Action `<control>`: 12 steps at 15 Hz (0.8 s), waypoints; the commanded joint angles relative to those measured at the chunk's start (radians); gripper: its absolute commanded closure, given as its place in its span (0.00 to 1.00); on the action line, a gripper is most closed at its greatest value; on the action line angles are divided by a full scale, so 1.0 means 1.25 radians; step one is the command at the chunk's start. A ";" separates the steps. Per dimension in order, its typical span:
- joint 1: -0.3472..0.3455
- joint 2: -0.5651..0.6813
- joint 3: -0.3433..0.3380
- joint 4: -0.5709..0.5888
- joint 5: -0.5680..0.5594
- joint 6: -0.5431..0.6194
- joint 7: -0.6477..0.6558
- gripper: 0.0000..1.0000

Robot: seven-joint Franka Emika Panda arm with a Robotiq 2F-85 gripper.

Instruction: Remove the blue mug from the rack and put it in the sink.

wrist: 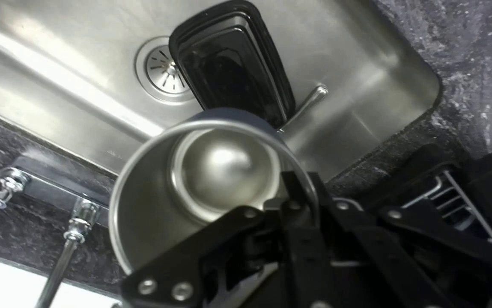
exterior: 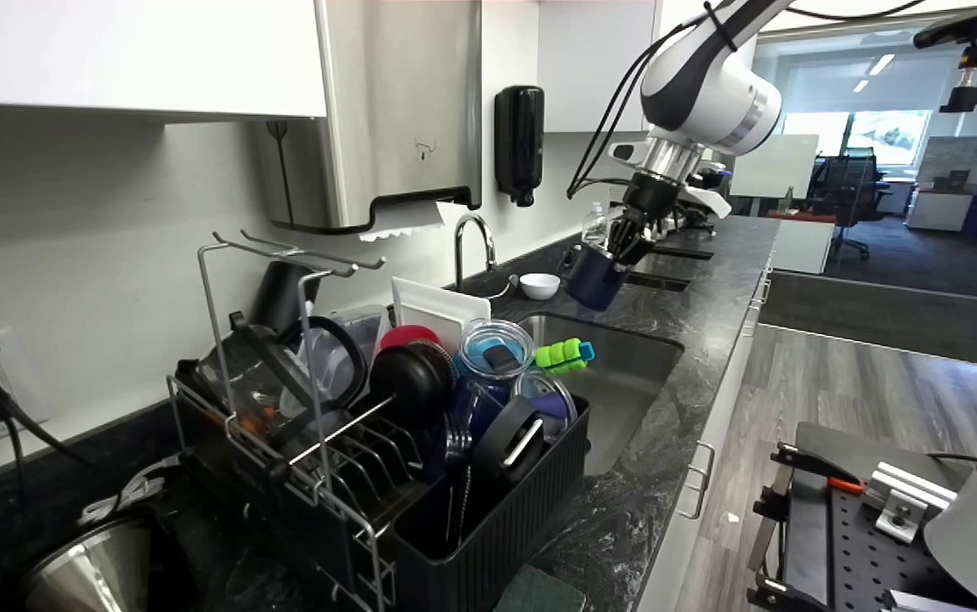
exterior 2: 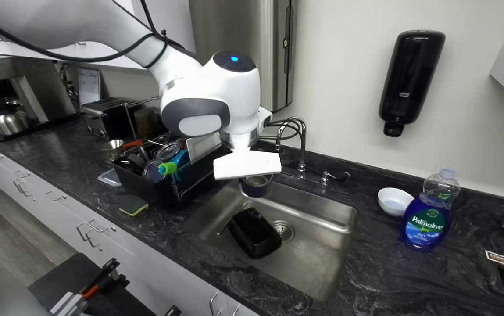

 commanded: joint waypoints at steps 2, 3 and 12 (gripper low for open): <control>-0.042 0.112 0.016 0.041 0.072 0.101 0.015 0.98; -0.025 0.138 -0.007 0.046 0.086 0.120 0.017 0.98; -0.007 0.293 0.012 0.099 0.154 0.188 0.073 0.98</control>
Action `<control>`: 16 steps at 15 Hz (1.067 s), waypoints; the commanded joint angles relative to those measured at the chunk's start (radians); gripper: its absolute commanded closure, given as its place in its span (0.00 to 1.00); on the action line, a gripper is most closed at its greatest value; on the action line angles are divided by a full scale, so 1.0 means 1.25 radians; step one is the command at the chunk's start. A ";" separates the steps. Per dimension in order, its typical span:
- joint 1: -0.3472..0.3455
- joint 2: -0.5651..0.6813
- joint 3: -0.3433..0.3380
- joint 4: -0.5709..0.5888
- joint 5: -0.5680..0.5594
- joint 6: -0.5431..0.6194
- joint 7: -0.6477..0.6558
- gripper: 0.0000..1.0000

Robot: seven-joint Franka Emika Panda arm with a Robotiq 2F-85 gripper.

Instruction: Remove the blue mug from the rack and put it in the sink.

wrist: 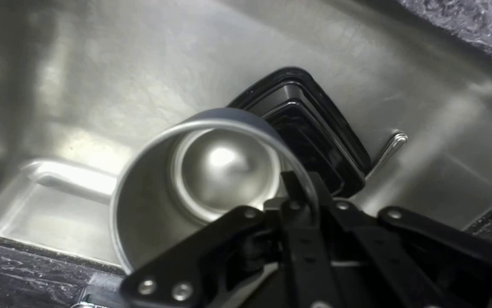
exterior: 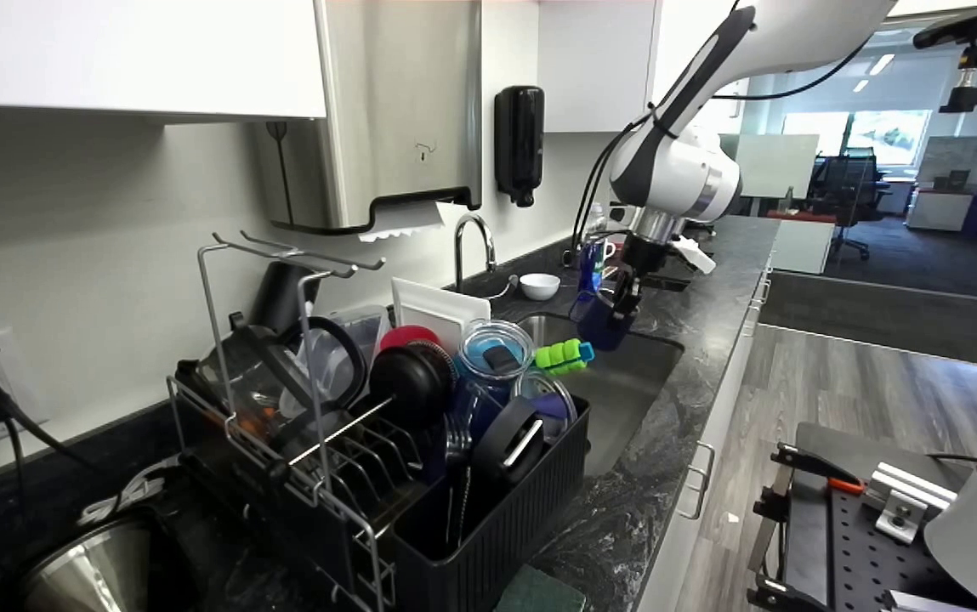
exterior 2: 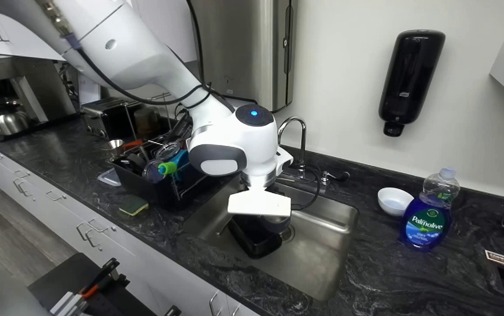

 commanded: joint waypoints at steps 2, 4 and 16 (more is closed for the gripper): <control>0.025 0.100 0.019 0.098 0.021 0.034 0.105 0.98; 0.041 0.153 0.020 0.159 0.009 0.028 0.178 0.98; -0.128 0.329 0.129 0.367 -0.392 -0.078 0.641 0.98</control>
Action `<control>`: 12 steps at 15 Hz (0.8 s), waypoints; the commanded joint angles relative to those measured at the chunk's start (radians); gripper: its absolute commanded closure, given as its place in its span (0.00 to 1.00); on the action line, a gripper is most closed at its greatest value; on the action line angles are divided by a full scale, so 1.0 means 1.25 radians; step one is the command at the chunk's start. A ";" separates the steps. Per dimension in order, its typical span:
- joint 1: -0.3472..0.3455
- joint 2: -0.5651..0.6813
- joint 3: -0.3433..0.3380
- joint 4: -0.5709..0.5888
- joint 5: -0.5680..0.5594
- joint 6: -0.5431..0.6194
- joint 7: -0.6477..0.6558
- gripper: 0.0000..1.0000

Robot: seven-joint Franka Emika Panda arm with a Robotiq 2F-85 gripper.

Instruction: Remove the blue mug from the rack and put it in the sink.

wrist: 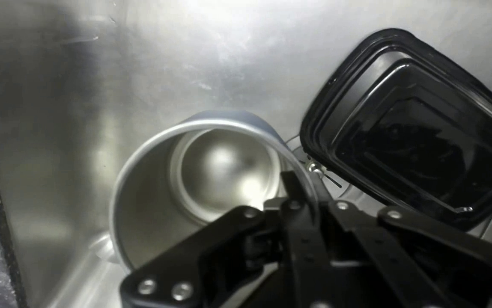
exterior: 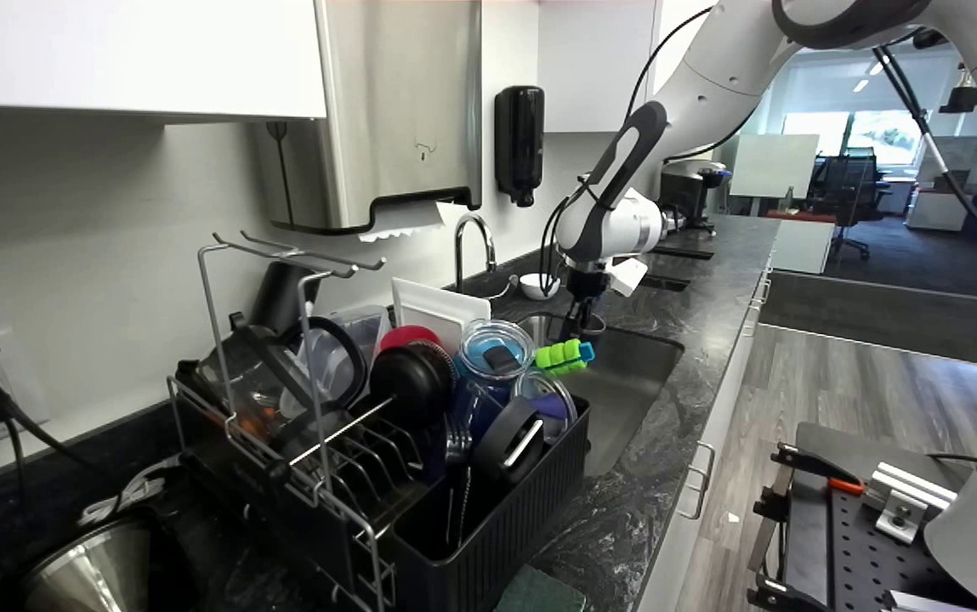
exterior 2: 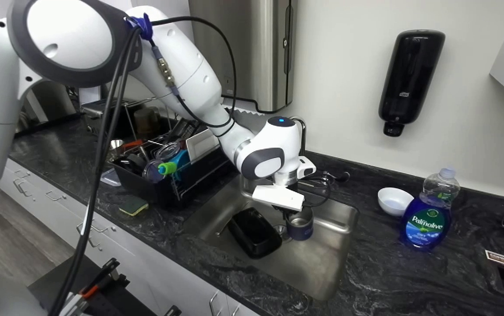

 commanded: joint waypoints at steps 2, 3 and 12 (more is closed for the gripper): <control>-0.080 0.017 0.063 0.046 -0.072 -0.077 0.068 0.98; -0.094 0.023 0.073 0.052 -0.074 -0.092 0.072 0.98; -0.123 0.110 0.083 0.101 -0.103 -0.162 0.101 0.98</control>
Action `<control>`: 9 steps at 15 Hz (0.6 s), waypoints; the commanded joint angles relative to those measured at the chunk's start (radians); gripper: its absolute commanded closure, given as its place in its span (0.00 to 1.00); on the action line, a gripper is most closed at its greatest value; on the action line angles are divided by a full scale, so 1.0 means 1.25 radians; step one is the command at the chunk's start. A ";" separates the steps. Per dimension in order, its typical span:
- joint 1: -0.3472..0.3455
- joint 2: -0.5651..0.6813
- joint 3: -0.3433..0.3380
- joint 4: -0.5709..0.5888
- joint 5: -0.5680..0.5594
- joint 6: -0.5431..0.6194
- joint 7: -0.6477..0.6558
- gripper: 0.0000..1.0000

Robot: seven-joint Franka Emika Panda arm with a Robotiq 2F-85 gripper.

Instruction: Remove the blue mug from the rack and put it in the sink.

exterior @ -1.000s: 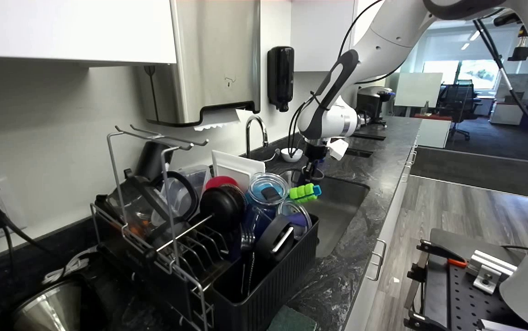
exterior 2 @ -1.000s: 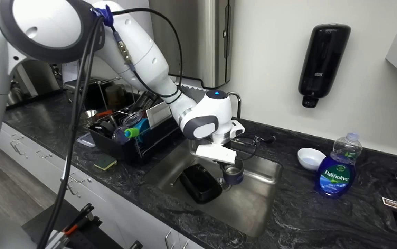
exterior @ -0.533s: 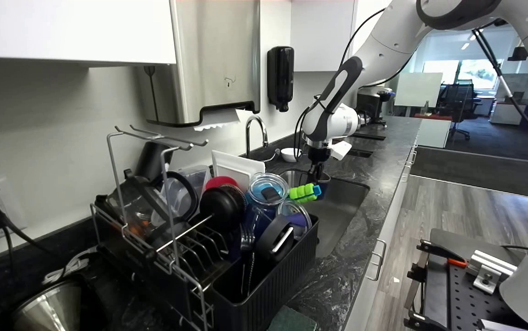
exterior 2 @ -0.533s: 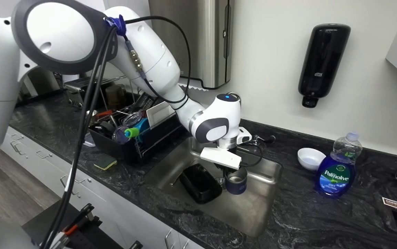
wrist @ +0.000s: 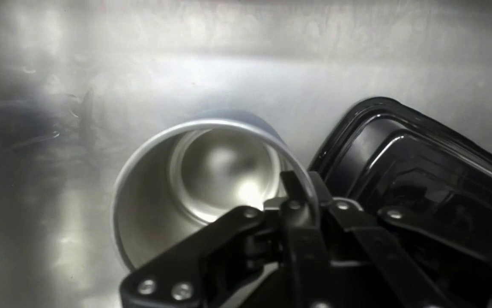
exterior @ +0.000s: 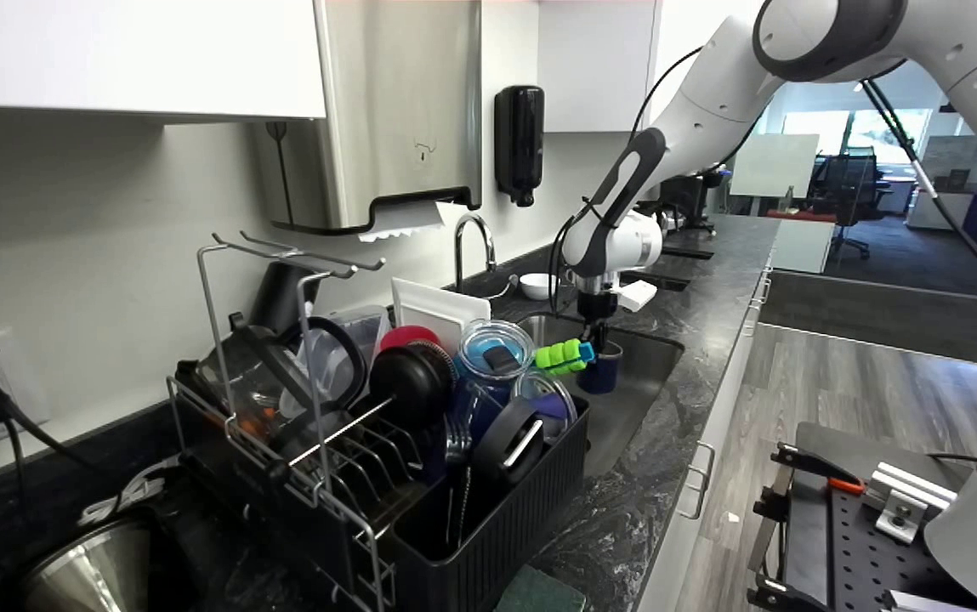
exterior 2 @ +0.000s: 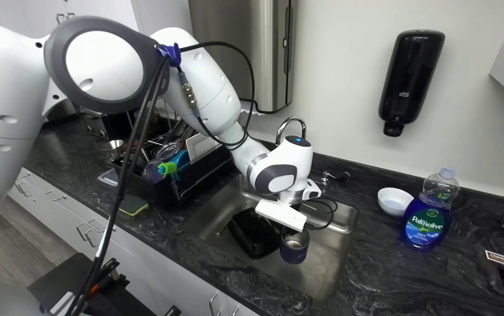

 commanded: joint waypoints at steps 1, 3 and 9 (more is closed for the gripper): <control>-0.007 0.035 0.005 0.036 -0.053 -0.033 0.047 0.98; -0.003 0.052 0.004 0.044 -0.079 -0.033 0.066 0.98; 0.004 0.088 0.000 0.064 -0.135 -0.029 0.108 0.98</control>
